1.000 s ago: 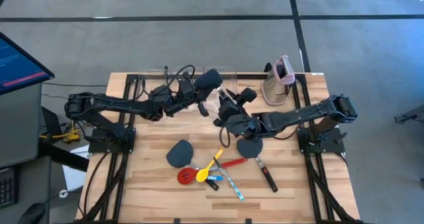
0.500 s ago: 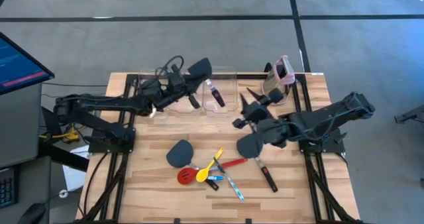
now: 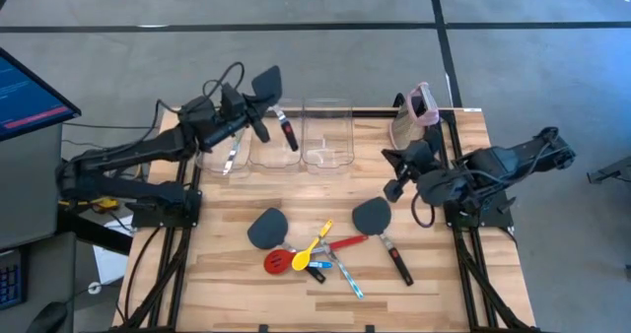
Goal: Pick & Place Kitchen Items
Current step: Put the black spatula into the middle transparent bin
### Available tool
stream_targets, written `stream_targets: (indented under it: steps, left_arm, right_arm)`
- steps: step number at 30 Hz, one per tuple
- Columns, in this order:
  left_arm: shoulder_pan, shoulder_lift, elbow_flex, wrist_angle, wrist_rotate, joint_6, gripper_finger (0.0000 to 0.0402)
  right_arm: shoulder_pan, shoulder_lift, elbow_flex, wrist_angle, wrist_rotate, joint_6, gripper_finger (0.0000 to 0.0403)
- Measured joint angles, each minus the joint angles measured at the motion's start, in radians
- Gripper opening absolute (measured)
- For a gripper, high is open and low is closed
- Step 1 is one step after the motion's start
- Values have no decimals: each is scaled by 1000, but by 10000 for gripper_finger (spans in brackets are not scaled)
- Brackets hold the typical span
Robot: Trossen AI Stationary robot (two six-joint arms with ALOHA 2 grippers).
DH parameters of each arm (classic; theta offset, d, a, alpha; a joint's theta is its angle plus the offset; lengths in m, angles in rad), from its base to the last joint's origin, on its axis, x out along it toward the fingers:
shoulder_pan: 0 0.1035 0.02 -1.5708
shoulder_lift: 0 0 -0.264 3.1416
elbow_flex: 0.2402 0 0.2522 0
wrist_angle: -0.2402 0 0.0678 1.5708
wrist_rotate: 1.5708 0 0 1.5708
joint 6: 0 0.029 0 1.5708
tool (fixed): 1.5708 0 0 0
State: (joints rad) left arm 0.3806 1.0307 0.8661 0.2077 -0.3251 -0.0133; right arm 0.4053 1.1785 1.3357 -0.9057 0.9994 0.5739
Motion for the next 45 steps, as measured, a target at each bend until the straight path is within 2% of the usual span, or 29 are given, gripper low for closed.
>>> stream_targets:
  steps: [6,14,19,30,45]
  left_arm:
    - [111,8,1,-76,97,-85,1]
    - [257,110,1,-125,190,-158,1]
    - [309,198,1,-126,293,-223,1]
    - [311,363,1,-134,298,-314,1]
    - [356,377,-126,-152,261,-377,2]
  right_arm:
    - [3,4,0,-129,-4,129,5]
    - [-1,21,-1,-135,-5,135,2]
    - [0,34,-2,-135,-5,135,3]
    - [-1,40,0,-137,-4,135,1]
    - [-1,39,0,-137,-4,134,1]
